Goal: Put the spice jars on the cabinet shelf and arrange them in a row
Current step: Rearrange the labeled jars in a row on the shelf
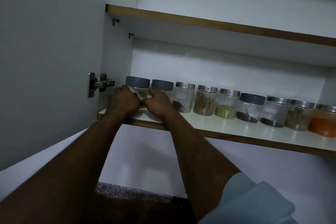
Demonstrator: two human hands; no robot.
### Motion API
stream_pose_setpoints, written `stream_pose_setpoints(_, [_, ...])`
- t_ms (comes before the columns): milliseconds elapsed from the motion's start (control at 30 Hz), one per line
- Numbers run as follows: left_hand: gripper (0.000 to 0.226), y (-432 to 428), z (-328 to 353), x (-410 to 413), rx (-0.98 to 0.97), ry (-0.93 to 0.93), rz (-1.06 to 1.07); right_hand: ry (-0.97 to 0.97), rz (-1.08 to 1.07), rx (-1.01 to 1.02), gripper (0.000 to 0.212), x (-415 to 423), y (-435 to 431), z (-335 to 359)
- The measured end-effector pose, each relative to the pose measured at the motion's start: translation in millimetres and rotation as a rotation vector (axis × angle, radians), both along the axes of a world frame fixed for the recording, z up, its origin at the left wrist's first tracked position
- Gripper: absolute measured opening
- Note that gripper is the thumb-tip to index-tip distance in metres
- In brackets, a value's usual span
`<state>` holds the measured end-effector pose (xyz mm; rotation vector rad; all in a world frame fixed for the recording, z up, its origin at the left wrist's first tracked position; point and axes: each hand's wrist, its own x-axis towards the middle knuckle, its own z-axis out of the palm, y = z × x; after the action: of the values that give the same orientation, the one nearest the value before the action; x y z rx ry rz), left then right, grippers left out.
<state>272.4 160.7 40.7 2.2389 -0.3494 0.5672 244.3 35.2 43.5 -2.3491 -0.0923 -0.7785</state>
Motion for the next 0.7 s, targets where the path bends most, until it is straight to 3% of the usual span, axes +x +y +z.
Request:
stream_pose_setpoints(300, [0.056,-5.2,-4.2,13.5,0.113,0.052,0.081,-0.006,-0.013,-0.032,0.038,4.4,0.6,-3.5])
stream_pose_setpoints(433, [0.045,0.9,1.9,20.8,0.198,0.104,0.089,0.056,-0.013,-0.107,0.037,9.7,4.0,-1.4])
stream_pose_setpoints(700, [0.043,-5.6,-9.7,24.0,0.299,-0.016,0.193,0.025,0.01,-0.099,0.025,10.5,3.0,-4.3])
